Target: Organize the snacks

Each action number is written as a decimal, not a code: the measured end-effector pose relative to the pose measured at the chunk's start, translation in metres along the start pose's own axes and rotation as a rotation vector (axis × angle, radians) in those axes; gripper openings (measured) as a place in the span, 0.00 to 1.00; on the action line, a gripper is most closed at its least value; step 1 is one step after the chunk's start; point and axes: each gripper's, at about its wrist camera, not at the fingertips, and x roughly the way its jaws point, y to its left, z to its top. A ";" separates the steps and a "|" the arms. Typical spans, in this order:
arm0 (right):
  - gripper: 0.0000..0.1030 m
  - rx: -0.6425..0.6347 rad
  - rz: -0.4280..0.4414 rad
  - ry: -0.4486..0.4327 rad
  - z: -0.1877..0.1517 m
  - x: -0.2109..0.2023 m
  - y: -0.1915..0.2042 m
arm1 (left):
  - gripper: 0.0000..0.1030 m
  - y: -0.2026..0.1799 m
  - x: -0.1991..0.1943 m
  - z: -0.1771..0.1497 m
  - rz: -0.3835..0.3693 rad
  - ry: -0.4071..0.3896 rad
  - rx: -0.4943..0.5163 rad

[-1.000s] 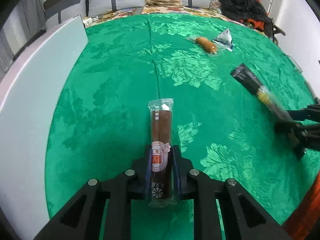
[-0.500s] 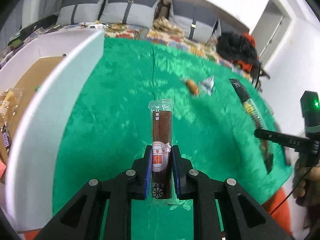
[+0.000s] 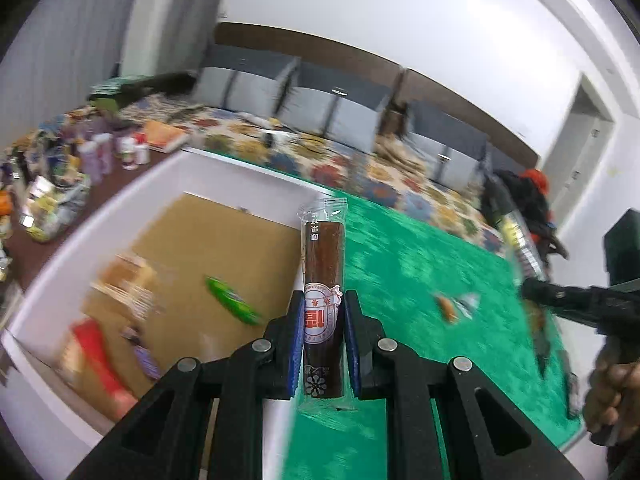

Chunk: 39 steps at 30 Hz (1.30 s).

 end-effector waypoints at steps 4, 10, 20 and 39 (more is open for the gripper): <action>0.19 -0.068 0.063 0.027 0.021 0.047 0.054 | 0.17 0.047 0.004 0.008 0.106 0.011 -0.020; 0.70 -0.089 0.107 0.080 0.026 0.121 0.100 | 0.89 0.108 0.034 -0.015 0.281 0.110 -0.109; 0.74 -0.234 -0.258 -0.002 -0.040 0.094 -0.011 | 0.96 0.090 0.009 -0.053 0.278 0.025 -0.124; 0.74 0.087 -0.759 -0.051 -0.147 -0.053 -0.298 | 0.96 -0.174 0.097 -0.084 -0.060 0.222 0.291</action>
